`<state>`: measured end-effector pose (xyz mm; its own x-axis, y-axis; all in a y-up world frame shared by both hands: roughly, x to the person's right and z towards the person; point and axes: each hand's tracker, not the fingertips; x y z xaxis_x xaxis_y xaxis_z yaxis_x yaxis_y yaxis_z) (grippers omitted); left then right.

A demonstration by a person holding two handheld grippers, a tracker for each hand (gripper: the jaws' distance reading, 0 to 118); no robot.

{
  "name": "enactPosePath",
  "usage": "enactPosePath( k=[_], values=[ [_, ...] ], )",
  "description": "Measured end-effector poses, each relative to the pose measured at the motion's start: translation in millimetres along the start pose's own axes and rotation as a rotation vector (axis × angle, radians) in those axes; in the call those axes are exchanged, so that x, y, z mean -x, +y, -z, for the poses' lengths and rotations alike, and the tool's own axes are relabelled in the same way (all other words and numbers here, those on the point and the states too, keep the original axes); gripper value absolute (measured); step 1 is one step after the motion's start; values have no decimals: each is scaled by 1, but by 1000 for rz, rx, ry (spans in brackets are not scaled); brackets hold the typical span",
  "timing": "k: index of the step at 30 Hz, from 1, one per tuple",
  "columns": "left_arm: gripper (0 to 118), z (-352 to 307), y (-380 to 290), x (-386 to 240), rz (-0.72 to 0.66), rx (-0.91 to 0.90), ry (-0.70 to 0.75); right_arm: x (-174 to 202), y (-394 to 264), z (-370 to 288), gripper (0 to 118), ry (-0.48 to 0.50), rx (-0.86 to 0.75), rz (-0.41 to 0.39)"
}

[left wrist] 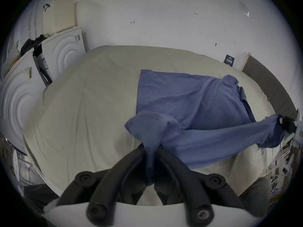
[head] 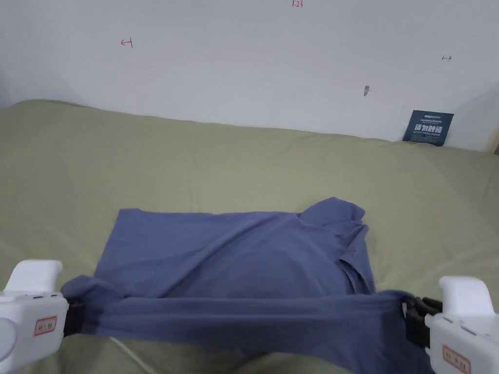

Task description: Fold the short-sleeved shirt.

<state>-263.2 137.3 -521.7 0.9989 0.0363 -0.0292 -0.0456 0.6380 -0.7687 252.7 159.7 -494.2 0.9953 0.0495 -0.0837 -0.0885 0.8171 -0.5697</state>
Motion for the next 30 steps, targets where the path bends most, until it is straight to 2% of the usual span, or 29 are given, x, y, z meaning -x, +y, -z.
enactPosePath(
  k=[4, 9, 12, 13, 14, 15, 16, 17, 18, 19, 20, 21, 24, 26, 27, 28, 29, 30],
  values=[
    [5, 21, 30, 2, 51, 17, 17, -8, 29, 46, 2, 24, 19, -81],
    [5, 60, 56, 5, 76, 110, 31, -9, 54, 105, 2, 54, 107, -289],
    [6, 82, 60, 9, 46, 172, 14, -11, 58, 133, 3, 57, 151, -329],
    [13, 89, 60, 10, 48, 173, 11, -12, 58, 139, 7, 58, 146, -312],
    [27, 95, 59, 8, 56, 179, 5, -13, 58, 144, 21, 64, 154, -292],
    [27, 99, 59, 7, 65, 181, 4, -15, 57, 147, 21, 90, 165, -253],
    [33, 101, 59, 5, 81, 178, 18, -19, 59, 146, 30, 100, 163, -199],
    [48, 97, 58, 5, 98, 168, 50, -25, 60, 143, 46, 120, 157, -119],
    [80, 91, 58, 7, 82, 157, 43, -30, 61, 134, 64, 143, 132, -42],
    [89, 82, 58, 10, 39, 123, 7, -35, 63, 123, 65, 153, 92, 16],
    [89, 67, 59, 14, -8, 84, -49, -37, 63, 107, 65, 150, 35, 61],
    [89, 50, 59, 15, -48, 32, -72, -35, 65, 87, 65, 128, -2, 69],
    [89, -1, 48, 2, -63, -157, -99, -20, 59, 31, 65, 62, -90, 119],
    [88, -29, 34, -16, -71, -216, -89, -1, 48, 3, 65, 81, -103, 173],
    [81, -40, 25, -25, -65, -239, -84, 7, 38, -10, 65, 111, -111, 192],
    [67, -49, 12, -35, -65, -239, -74, 17, 27, -21, 64, 119, -106, 197],
    [38, -50, -1, -41, -80, -240, -56, 27, 15, -29, 62, 119, -98, 216],
    [0, -55, -15, -49, -86, -236, -56, 37, 3, -35, 54, 131, -83, 218]
  ],
)
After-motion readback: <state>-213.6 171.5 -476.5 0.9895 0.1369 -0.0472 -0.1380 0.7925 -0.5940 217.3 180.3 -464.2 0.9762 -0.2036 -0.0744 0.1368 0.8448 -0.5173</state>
